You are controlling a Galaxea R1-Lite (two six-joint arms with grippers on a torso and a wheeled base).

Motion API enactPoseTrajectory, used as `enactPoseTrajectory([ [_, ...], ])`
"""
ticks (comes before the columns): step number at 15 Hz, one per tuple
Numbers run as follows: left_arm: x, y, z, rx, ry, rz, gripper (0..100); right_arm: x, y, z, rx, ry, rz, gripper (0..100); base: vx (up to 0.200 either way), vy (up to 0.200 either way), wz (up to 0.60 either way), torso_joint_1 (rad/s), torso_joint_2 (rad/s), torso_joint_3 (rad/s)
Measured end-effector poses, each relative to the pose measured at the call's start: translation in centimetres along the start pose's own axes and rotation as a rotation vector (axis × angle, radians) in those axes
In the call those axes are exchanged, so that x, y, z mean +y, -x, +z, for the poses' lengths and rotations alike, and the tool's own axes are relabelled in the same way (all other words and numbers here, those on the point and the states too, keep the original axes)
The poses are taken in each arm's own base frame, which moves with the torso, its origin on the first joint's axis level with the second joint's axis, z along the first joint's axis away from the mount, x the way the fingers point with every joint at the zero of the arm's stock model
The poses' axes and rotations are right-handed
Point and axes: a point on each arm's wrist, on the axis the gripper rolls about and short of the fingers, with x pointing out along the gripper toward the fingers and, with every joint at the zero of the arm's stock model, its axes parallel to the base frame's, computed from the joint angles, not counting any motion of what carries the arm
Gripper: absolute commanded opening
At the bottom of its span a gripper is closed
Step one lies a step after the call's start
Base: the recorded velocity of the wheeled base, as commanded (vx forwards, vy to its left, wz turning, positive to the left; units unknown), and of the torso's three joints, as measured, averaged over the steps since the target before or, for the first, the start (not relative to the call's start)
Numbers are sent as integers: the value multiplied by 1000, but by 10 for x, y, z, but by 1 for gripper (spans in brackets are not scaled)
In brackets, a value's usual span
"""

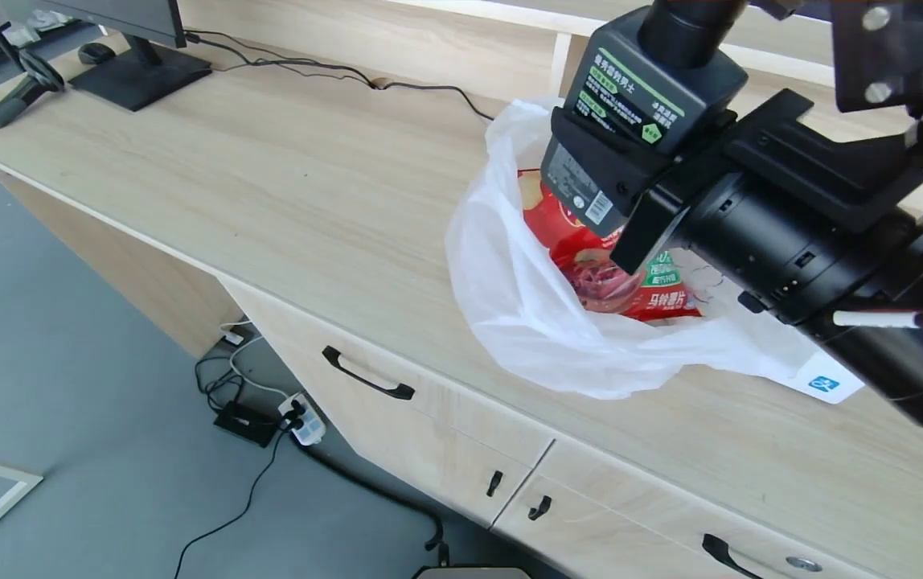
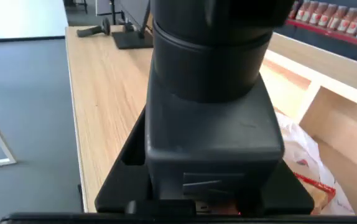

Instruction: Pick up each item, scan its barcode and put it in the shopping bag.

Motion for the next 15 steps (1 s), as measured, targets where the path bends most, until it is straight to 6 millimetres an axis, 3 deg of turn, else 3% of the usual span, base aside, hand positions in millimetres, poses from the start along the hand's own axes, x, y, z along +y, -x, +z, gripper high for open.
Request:
enactPoseTrajectory([
  [3,0,0,0,0,-1,2,100,-9,-1,-16,45,-172,-50,0,0,0,0,0,0,0],
  [6,0,0,0,0,-1,3,100,-23,-9,-25,53,-171,-111,0,0,0,0,0,0,0],
  [12,0,0,0,0,-1,2,100,-2,23,-69,203,-173,-42,0,0,0,0,0,0,0],
  [15,0,0,0,0,-1,2,100,-1,28,-73,221,-170,-38,0,0,0,0,0,0,0],
])
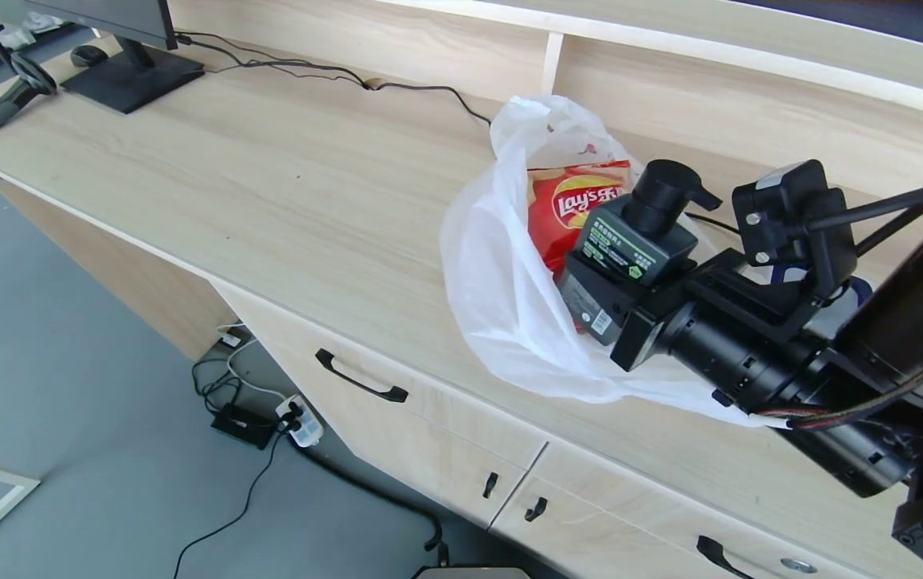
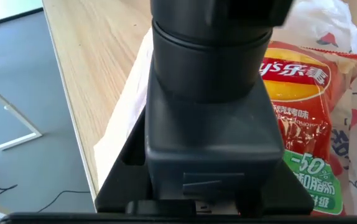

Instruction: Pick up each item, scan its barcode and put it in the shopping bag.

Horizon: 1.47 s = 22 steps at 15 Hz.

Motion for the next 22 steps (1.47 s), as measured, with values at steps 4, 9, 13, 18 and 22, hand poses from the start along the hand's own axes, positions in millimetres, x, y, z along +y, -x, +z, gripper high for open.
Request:
enactPoseTrajectory([
  [4,0,0,0,0,0,0,100,-9,-5,0,-8,34,-33,0,0,0,0,0,0,0],
  [9,0,0,0,0,-1,0,100,-9,-7,-13,36,51,-32,0,0,0,0,0,0,0],
  [13,0,0,0,0,-2,0,100,-9,-7,-18,51,52,-33,100,0,0,0,0,0,0],
  [18,0,0,0,0,-2,0,100,-10,-7,-18,51,52,-36,100,0,0,0,0,0,0],
  [22,0,0,0,0,-1,0,100,-12,-1,-11,31,36,-42,100,0,0,0,0,0,0],
])
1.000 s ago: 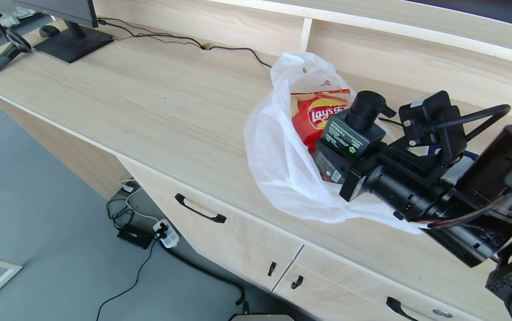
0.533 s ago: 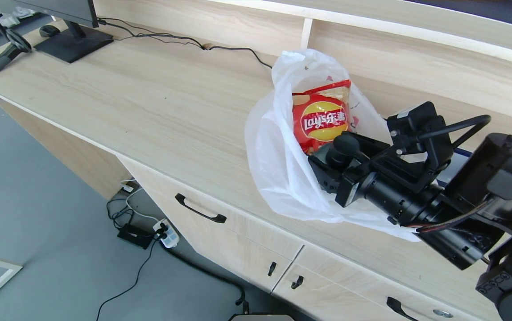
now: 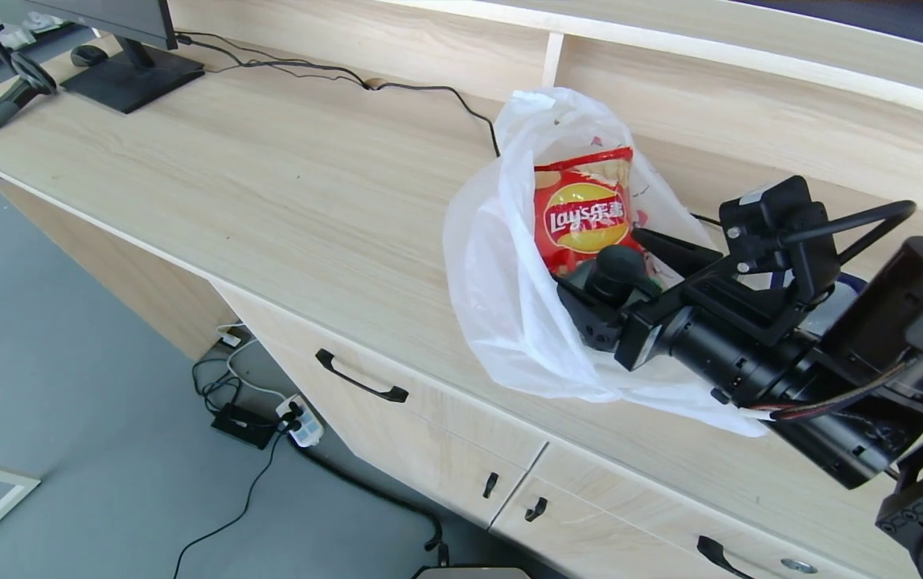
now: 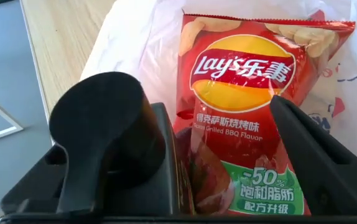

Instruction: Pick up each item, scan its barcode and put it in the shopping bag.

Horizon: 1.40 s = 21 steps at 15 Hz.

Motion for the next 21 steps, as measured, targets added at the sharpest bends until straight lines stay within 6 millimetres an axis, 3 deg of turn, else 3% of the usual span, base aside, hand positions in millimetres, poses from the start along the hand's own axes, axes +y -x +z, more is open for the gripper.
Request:
enactPoseTrajectory([
  [4,0,0,0,0,0,-1,100,-4,9,12,-21,-83,-3,100,0,0,0,0,0,0],
  [10,0,0,0,0,-3,0,100,-10,33,5,62,-66,-17,100,0,0,0,0,0,0],
  [15,0,0,0,-1,-3,-1,100,-10,33,6,70,-3,-9,100,0,0,0,0,0,0],
  [19,0,0,0,-1,-3,0,100,-9,15,2,67,-3,-11,100,0,0,0,0,0,0],
  [21,0,0,0,-1,-3,0,100,-8,-4,2,46,-5,-11,100,0,0,0,0,0,0],
])
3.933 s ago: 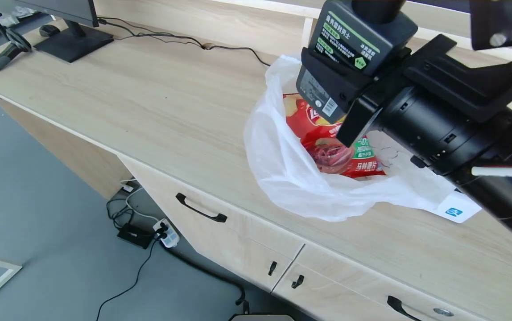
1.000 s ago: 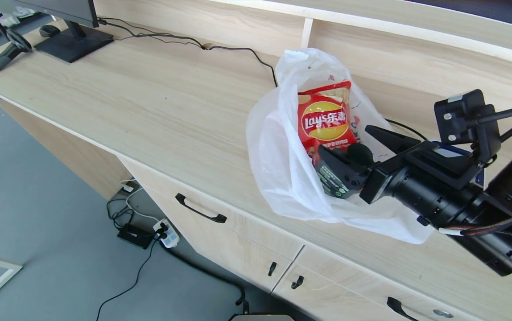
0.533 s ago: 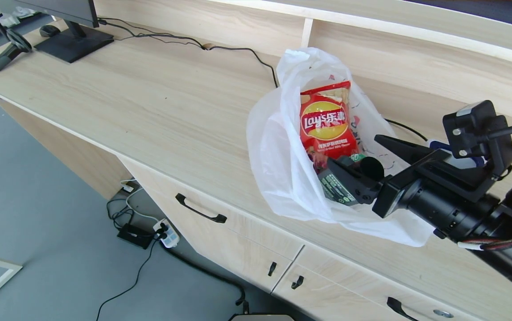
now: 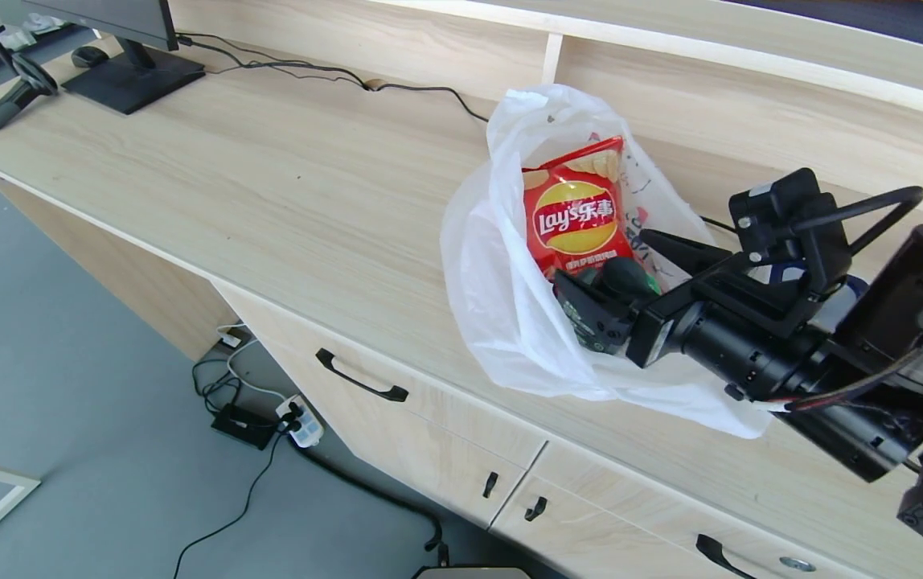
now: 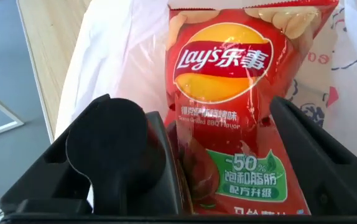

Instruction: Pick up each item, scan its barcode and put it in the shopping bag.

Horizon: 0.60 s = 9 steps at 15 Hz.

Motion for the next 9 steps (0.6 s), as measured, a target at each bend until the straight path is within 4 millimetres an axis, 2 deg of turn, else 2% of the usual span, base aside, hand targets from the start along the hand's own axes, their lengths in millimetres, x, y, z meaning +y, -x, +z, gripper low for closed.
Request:
enactPoseTrajectory([
  [3,0,0,0,0,0,1,100,1,-41,15,-100,-4,21,100,0,0,0,0,0,0],
  [5,0,0,0,0,2,0,100,6,-66,16,-142,-6,66,100,0,0,0,0,0,0],
  [7,0,0,0,0,2,0,100,8,-83,13,-152,-15,78,100,0,0,0,0,0,0],
  [9,0,0,0,1,4,0,100,2,-88,11,-157,-16,58,100,0,0,0,0,0,0],
])
